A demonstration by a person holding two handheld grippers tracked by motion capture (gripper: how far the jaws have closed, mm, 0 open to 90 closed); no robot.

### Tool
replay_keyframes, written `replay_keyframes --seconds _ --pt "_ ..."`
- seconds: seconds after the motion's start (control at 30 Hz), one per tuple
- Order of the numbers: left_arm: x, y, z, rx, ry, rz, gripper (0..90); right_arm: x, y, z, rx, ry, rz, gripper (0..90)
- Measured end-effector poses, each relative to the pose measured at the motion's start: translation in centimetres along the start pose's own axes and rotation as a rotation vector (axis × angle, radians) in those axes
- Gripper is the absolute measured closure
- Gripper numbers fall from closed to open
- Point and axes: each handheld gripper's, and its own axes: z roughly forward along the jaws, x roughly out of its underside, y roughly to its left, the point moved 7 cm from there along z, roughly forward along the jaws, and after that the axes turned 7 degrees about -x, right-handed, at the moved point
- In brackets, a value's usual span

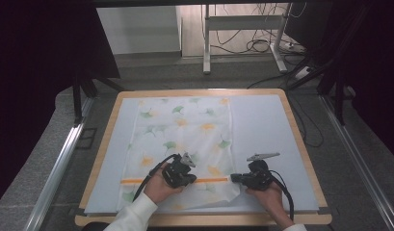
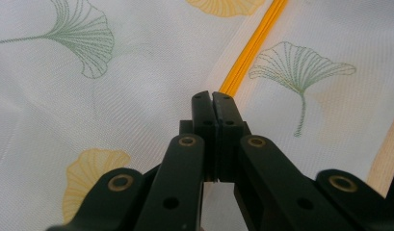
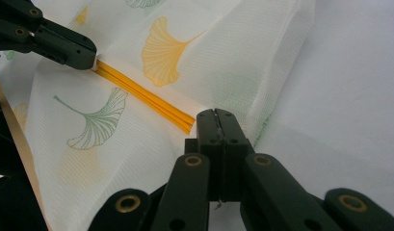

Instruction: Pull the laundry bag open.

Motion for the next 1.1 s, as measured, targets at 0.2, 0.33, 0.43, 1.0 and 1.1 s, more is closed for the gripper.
replay_keyframes --seconds 0.2,0.33,0.43,1.0,1.1 --pt "-0.05 -0.10 0.00 -0.012 0.005 0.008 90.0 0.00 -0.03 -0.03 0.000 0.004 -0.002 89.7" --pt "0.04 -0.10 -0.06 -0.016 0.011 0.011 90.0 -0.01 0.01 0.01 0.000 0.003 0.000 89.7" --pt "0.06 -0.19 -0.08 -0.026 0.019 0.022 90.0 -0.02 0.01 0.03 0.002 0.001 -0.001 89.7" --pt "0.08 -0.31 -0.24 -0.065 0.049 0.066 90.0 -0.03 0.02 0.03 0.004 0.002 -0.002 89.7" --pt "0.31 -0.13 -0.34 -0.048 0.040 0.049 90.0 -0.02 0.01 0.02 0.002 0.003 -0.002 89.7"
